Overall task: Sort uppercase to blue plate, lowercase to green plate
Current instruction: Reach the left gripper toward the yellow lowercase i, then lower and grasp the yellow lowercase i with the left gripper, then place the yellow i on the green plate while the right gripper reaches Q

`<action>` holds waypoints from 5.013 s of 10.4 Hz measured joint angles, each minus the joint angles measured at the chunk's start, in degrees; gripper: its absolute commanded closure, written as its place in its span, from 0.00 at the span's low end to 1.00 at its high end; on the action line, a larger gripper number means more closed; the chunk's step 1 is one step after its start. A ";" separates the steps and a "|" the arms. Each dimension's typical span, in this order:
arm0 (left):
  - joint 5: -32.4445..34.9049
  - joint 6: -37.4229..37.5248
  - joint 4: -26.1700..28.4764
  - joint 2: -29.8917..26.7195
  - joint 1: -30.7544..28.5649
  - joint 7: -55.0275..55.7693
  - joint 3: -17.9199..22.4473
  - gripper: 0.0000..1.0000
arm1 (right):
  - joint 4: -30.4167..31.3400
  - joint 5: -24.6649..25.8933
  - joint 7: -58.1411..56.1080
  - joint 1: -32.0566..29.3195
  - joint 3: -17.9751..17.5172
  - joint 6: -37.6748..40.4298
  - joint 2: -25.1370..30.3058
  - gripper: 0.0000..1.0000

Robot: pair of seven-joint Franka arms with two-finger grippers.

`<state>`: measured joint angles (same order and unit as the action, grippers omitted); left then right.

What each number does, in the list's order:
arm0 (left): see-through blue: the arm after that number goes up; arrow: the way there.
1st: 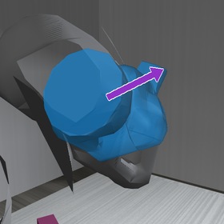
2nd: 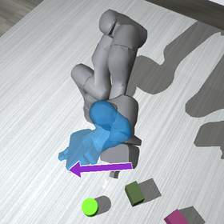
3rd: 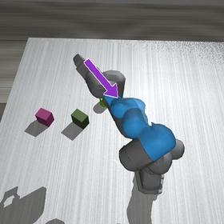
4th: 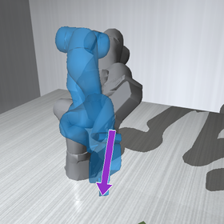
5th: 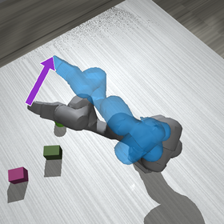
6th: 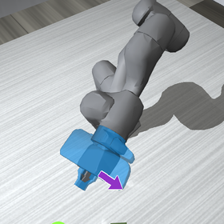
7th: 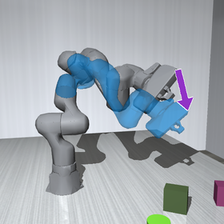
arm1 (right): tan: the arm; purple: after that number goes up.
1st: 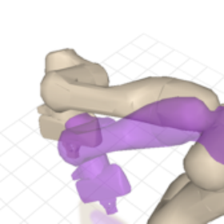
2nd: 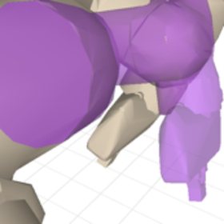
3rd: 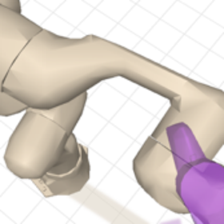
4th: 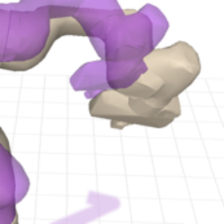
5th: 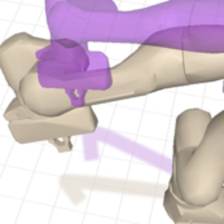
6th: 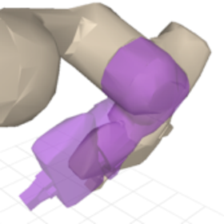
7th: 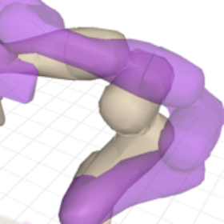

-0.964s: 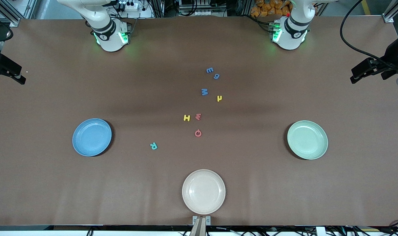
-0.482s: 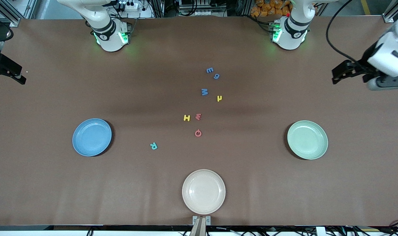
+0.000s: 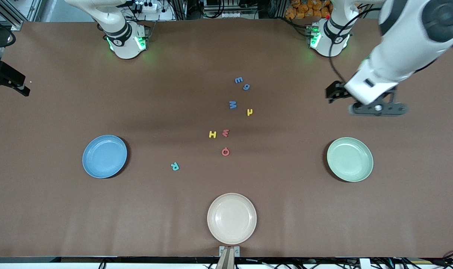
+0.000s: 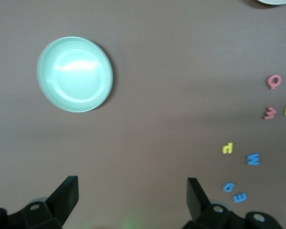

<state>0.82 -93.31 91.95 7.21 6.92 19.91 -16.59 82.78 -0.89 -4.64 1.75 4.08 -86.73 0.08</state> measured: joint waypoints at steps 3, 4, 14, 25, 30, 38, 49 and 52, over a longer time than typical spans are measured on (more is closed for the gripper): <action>-0.50 -10.10 4.54 4.57 5.92 6.22 -0.83 0.00 | -0.03 0.00 0.00 0.02 -0.02 0.00 -0.01 0.00; -1.52 -15.95 8.51 5.30 6.42 6.52 -1.27 0.00 | -0.03 0.00 0.00 0.02 -0.02 0.00 -0.01 0.00; -1.09 -35.29 18.40 19.46 27.85 19.22 5.49 0.00 | -0.02 0.00 0.00 0.26 -0.10 0.01 -0.01 0.00; -0.08 -46.24 23.27 24.50 28.14 27.35 5.52 0.06 | 0.07 -0.01 0.04 2.75 -0.16 -0.01 -3.26 0.00; -0.08 -46.30 23.28 24.49 29.65 28.25 5.39 0.52 | 0.20 -0.03 0.04 4.22 -0.18 -1.40 -6.61 0.00; -0.05 -42.46 22.30 21.04 25.50 28.68 5.80 1.00 | 0.39 -0.08 0.45 10.49 -0.26 -10.57 -18.24 0.00; -2.70 -36.85 16.64 19.05 6.50 -27.66 27.66 0.01 | 0.30 -6.01 35.32 29.99 -0.68 -23.20 -28.23 0.00; -2.89 -37.80 13.95 21.10 7.10 -27.65 27.85 0.00 | 0.38 -6.19 52.37 37.23 -0.79 -29.92 -31.76 0.00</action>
<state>-2.06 -131.11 105.91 28.31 14.02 -7.74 11.26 83.16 -7.08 47.73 38.97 3.30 -116.65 -31.68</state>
